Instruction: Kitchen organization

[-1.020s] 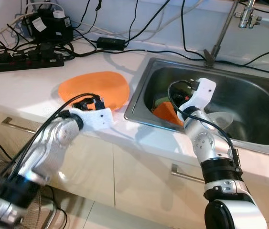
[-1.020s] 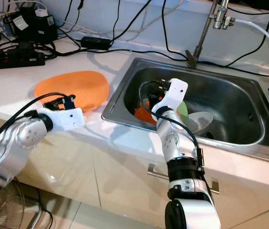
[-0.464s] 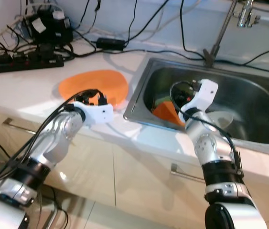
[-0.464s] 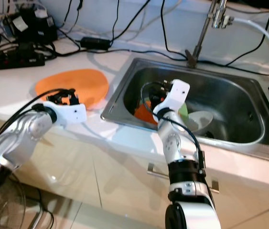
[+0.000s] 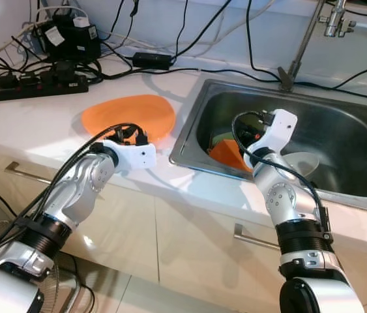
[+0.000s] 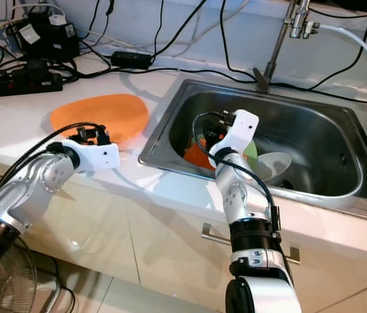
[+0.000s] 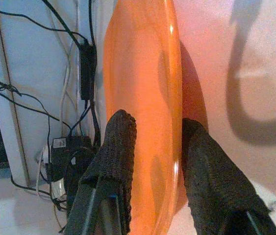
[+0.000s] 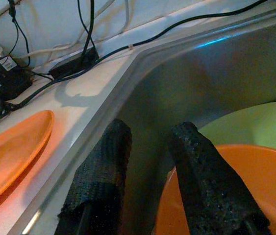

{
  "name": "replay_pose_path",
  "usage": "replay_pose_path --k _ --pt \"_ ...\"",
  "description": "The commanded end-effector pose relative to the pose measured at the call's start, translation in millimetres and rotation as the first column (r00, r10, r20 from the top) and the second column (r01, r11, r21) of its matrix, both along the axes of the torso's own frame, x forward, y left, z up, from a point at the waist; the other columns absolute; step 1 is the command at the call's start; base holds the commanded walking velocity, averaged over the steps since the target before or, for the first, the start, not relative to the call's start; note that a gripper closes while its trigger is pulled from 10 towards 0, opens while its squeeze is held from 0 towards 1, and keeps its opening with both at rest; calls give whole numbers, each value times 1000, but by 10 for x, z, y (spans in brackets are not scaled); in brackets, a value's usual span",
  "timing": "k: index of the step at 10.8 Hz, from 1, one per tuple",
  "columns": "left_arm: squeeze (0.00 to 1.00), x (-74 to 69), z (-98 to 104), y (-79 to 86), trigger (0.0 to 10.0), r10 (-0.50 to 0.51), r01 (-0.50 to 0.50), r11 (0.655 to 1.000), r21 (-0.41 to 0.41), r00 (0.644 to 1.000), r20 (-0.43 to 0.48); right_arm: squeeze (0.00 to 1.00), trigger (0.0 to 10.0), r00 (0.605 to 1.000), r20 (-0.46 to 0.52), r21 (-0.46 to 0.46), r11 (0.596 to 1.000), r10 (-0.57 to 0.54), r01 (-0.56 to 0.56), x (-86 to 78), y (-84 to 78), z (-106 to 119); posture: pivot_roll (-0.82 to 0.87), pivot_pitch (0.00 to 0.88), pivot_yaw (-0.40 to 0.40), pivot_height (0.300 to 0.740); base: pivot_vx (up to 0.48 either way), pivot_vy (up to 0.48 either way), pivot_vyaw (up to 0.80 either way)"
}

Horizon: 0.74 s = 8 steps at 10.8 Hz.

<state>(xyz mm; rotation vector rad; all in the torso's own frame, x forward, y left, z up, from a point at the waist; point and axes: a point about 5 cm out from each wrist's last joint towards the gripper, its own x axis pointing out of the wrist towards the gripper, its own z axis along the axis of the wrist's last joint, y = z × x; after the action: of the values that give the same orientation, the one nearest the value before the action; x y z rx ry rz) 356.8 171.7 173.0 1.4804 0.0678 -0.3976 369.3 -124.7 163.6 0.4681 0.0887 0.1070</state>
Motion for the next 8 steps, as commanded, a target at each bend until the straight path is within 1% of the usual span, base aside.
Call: replay_pose_path --k 1,8 --pt "0 -53 -239 12 0 8 -5 1000 23 996 -90 0 10000 1000 7 15 1000 -9 9 -4 -27 28 224 22 -28 740 0 0 0" --pt "0 -30 -193 38 0 -2 5 999 40 998 -62 0 10000 1000 8 19 1000 -10 10 15 -25 38 231 10 -28 740 0 0 0"
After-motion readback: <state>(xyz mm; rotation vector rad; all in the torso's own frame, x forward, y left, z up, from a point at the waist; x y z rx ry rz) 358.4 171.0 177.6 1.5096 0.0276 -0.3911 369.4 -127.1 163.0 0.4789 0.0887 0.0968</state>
